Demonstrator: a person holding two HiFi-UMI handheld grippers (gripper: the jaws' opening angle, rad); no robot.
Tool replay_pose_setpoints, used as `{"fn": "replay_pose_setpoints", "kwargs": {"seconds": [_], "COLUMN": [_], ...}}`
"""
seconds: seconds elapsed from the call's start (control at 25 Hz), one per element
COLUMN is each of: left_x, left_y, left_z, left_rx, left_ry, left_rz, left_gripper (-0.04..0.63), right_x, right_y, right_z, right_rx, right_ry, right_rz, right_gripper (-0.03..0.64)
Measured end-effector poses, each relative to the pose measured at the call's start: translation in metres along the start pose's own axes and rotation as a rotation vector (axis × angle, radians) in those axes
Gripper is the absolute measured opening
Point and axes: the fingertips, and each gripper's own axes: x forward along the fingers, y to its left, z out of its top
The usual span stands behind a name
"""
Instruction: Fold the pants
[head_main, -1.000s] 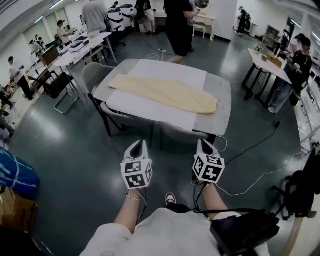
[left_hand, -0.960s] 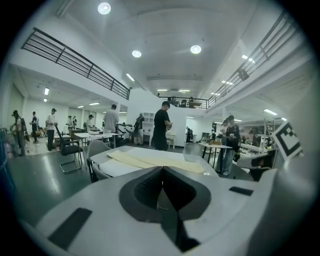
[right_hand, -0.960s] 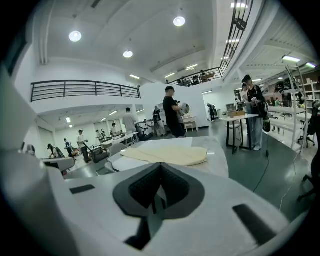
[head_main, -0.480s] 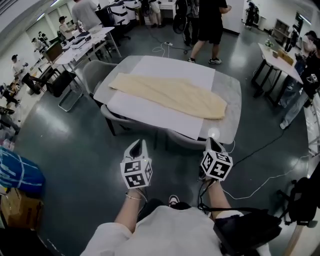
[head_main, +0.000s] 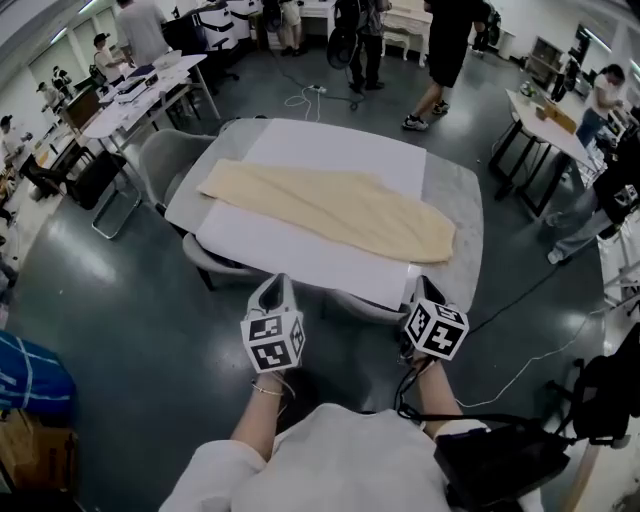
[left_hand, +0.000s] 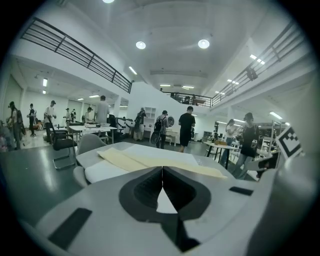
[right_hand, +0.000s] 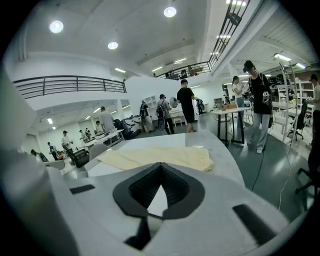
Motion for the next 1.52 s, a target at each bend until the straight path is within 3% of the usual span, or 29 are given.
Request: {"fn": "replay_pose_setpoints", "kwargs": {"seconds": [0.16,0.44,0.6,0.72,0.92,1.28,1.52], "left_x": [0.068,0.176,0.228,0.266,0.303,0.339,0.360], "left_y": [0.034,0.123,0.176,0.188,0.143,0.044,-0.055], "left_z": [0.043,0.116,0.133,0.131,0.107,0.083,0.038], "left_rx": [0.024,0.048,0.023,-0.002,0.020,0.089,0.168], "left_ry": [-0.027,-0.026,-0.005,0.025,0.089,0.155,0.237], "left_rz": [-0.056,-0.129,-0.172,-0.188,-0.293,-0.427,-0.544], "left_gripper": [0.009,0.008,0.008,0.008,0.009,0.008,0.008], "right_x": [0.048,0.139,0.173,0.186,0.178,0.159,0.158], "right_y": [0.022,0.100,0.144,0.140,0.081,-0.007,-0.084], "right_z": [0.034,0.086,0.090,0.089,0.077,0.068,0.041], "right_rx": [0.023,0.063,0.079,0.084,0.119,0.186,0.263], "right_ry": [-0.026,-0.042,-0.024,-0.005,0.021,0.026,0.058], "right_rz": [-0.069,-0.141,-0.192,-0.254,-0.403,-0.530,-0.574], "right_gripper": [-0.008,-0.008,-0.008,-0.008,-0.008,-0.008,-0.006]}}
